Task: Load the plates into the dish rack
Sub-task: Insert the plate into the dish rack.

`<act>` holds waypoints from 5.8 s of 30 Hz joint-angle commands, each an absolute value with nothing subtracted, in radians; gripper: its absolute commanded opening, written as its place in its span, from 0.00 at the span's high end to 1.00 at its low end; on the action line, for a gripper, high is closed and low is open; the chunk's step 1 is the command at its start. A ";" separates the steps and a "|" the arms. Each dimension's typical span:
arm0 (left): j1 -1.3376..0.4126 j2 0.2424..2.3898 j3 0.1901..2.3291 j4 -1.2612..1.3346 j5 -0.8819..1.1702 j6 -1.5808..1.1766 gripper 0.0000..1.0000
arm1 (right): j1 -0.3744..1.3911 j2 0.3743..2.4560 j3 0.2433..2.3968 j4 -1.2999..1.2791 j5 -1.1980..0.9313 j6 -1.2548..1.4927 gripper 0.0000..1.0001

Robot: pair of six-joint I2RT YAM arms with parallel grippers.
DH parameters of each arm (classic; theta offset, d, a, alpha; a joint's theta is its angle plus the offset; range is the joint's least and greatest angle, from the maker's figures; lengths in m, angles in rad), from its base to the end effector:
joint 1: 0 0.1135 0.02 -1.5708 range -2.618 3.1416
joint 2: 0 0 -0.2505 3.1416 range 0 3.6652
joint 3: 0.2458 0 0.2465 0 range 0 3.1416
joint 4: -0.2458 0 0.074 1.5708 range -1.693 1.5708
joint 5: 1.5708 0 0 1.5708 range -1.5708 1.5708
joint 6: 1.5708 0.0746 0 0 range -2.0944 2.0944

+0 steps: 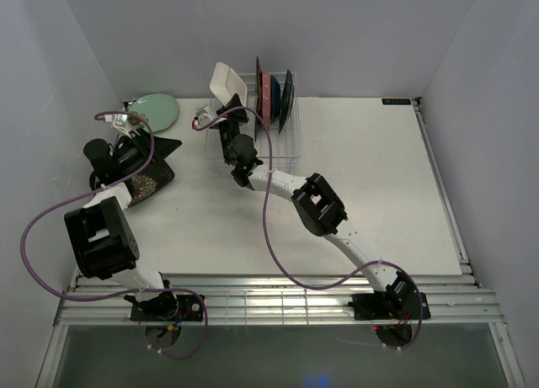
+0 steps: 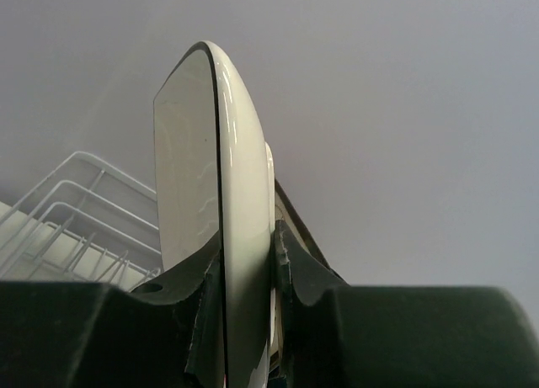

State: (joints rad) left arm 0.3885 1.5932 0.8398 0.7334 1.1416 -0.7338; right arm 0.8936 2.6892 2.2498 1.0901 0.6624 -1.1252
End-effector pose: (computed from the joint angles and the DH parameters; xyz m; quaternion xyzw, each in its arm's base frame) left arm 0.3460 0.0683 0.2420 0.0004 0.7100 -0.4813 0.5140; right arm 0.4073 0.4333 0.2560 -0.2003 0.4702 -0.2413 0.8250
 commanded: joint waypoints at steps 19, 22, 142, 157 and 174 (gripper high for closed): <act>0.383 1.562 0.834 0.733 1.160 -0.730 0.02 | 0.857 2.663 2.247 1.216 0.714 -0.919 0.92; 0.383 1.560 0.836 0.733 1.158 -0.729 0.02 | 0.854 2.651 2.273 1.186 0.809 -0.801 0.92; -0.175 2.296 2.080 -0.336 0.647 -0.304 0.40 | 0.890 0.552 0.460 0.172 0.577 0.385 0.21; -0.175 2.378 2.238 -0.347 0.643 -0.318 1.00 | 0.890 0.614 0.463 0.212 0.572 0.383 0.21; -0.175 2.332 2.275 -0.236 0.692 -0.368 1.00 | 0.890 0.669 0.474 0.238 0.549 0.382 0.21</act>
State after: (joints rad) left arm -0.1780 2.3848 2.2093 -0.4343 0.6609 -0.4210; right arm 0.8860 0.6735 0.4610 0.1837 0.5461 0.3782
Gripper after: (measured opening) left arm 0.222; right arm 0.790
